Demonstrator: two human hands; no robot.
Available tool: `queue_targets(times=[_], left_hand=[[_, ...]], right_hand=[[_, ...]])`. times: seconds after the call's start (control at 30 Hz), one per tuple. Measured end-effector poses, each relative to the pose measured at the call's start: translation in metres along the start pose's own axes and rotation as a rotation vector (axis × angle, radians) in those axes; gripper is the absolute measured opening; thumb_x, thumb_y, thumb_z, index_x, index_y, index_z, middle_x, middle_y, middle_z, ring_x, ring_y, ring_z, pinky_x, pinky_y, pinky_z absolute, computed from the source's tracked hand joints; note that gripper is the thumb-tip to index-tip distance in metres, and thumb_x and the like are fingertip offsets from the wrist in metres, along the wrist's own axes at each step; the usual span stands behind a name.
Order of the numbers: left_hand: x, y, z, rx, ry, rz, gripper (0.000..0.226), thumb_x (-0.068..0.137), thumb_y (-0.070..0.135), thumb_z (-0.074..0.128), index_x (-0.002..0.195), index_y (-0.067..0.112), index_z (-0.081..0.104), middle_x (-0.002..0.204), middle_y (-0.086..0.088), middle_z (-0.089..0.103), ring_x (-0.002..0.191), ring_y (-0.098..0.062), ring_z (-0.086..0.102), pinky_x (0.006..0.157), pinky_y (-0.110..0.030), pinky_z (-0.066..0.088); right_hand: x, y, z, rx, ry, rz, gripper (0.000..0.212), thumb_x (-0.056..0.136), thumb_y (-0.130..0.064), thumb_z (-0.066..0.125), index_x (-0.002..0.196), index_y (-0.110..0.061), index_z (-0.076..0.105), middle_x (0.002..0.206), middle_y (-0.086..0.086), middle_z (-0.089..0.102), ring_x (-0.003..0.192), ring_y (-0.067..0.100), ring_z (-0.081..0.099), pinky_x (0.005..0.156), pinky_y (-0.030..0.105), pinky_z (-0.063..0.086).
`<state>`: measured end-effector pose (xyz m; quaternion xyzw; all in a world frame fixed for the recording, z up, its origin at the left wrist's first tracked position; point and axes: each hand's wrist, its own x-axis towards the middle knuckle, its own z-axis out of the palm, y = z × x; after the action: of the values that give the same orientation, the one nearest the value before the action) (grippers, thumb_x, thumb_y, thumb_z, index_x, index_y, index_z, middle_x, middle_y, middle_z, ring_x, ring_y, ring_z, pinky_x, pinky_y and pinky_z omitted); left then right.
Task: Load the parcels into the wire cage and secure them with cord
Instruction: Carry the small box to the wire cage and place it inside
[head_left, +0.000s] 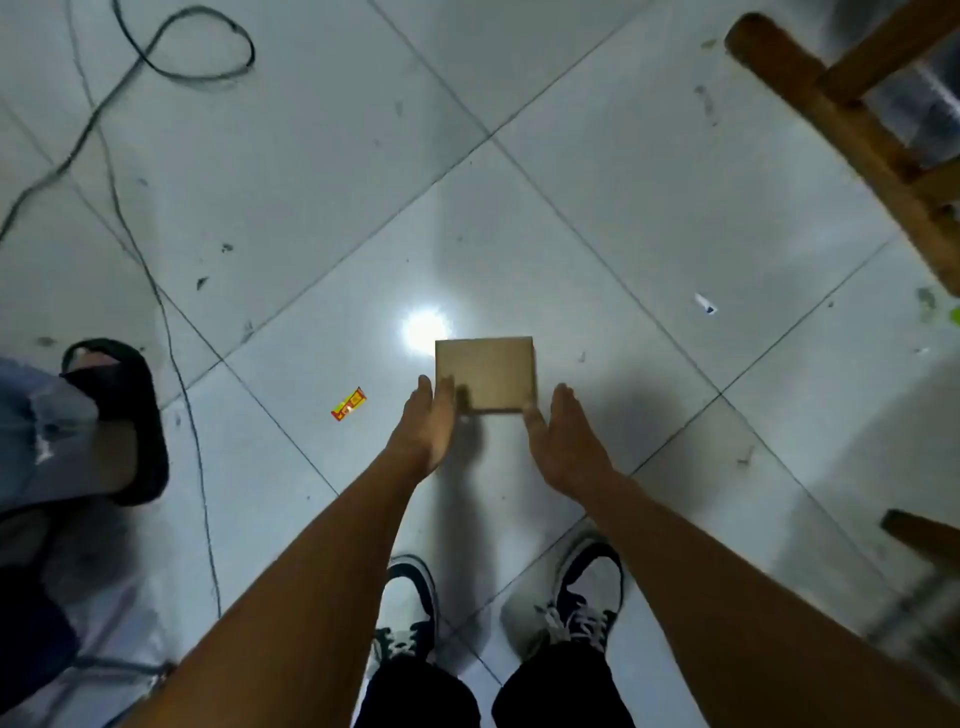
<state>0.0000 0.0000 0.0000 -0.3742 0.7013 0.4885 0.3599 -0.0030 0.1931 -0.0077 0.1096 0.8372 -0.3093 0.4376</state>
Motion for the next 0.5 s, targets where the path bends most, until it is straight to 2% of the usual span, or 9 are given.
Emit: queue_targets(times=[0.1,0.17,0.23,0.33,0.4,0.5], left_hand=[[0.035,-0.016,0.006,-0.042,0.035,0.0,0.078,0.101,0.066,0.018,0.164,0.021,0.008,0.171,-0.002,0.014,0.157,-0.023,0.014,0.126,-0.042,0.012],[0.043,-0.015,0.011,-0.1,-0.014,0.002,0.083,0.094,0.071,0.019,0.16,0.022,0.025,0.163,-0.001,0.033,0.152,-0.023,0.027,0.124,-0.043,0.019],[0.044,-0.019,0.019,-0.161,-0.013,-0.007,0.081,0.089,0.069,0.024,0.153,0.023,0.039,0.155,0.0,0.045,0.145,-0.023,0.038,0.123,-0.043,0.024],[0.034,-0.017,0.016,-0.21,0.023,-0.005,0.078,0.091,0.069,0.027,0.155,0.026,0.038,0.159,-0.001,0.042,0.147,-0.022,0.037,0.124,-0.046,0.025],[0.018,-0.001,0.004,-0.16,0.071,0.061,0.07,0.099,0.066,0.026,0.156,0.028,0.038,0.16,0.001,0.042,0.147,-0.021,0.038,0.123,-0.047,0.026],[-0.023,0.052,-0.031,-0.111,0.114,0.135,0.062,0.104,0.059,0.027,0.156,0.027,0.039,0.158,0.003,0.044,0.144,-0.019,0.04,0.122,-0.044,0.029]], right_hand=[[0.037,-0.001,0.016,0.168,0.097,0.013,0.072,0.107,-0.046,0.033,0.162,-0.015,-0.003,0.171,0.007,0.001,0.156,0.023,0.006,0.127,0.042,0.009],[0.051,-0.012,0.018,0.313,0.093,0.061,0.071,0.107,-0.047,0.034,0.162,-0.018,0.0,0.17,0.006,0.009,0.155,0.026,0.016,0.125,0.043,0.016],[0.054,-0.016,0.027,0.416,0.118,0.092,0.064,0.107,-0.044,0.036,0.162,-0.019,0.015,0.166,0.007,0.027,0.148,0.028,0.032,0.122,0.042,0.026],[0.043,-0.019,0.028,0.498,0.203,0.053,0.049,0.107,-0.039,0.039,0.151,-0.018,0.043,0.146,0.009,0.054,0.13,0.027,0.052,0.112,0.046,0.042],[0.027,-0.031,0.017,0.503,0.227,0.02,0.047,0.106,-0.038,0.042,0.149,-0.019,0.048,0.14,0.006,0.059,0.127,0.025,0.055,0.109,0.044,0.045],[-0.01,-0.076,-0.028,0.526,0.271,-0.008,0.046,0.106,-0.035,0.047,0.15,-0.023,0.048,0.143,0.0,0.058,0.129,0.021,0.055,0.111,0.042,0.045]])
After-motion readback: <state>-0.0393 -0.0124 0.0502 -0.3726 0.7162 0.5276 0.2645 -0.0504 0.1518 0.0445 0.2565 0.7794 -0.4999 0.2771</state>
